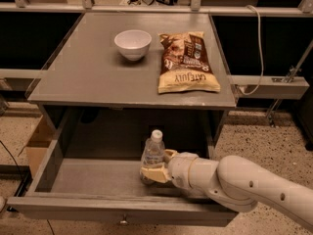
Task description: Place blue plastic bottle into top drawer
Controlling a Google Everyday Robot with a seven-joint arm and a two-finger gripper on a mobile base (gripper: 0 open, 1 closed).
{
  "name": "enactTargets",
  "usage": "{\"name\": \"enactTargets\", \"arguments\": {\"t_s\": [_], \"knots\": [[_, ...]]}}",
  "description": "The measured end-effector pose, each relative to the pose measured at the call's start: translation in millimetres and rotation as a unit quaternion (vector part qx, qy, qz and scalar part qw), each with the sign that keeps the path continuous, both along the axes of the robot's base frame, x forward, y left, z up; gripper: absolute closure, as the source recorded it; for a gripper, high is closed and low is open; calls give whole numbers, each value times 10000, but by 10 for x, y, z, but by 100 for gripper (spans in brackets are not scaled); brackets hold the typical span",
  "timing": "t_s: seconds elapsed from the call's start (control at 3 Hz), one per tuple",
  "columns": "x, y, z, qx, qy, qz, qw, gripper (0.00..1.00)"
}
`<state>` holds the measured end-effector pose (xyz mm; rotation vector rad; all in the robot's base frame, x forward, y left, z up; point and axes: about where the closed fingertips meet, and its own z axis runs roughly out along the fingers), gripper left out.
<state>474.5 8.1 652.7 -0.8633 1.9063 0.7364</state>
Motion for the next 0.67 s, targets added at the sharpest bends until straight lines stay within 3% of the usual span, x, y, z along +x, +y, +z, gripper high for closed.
{"name": "enactTargets", "arguments": {"t_s": [0.67], "knots": [[0,1,0,0,0,1,10000,5]]}}
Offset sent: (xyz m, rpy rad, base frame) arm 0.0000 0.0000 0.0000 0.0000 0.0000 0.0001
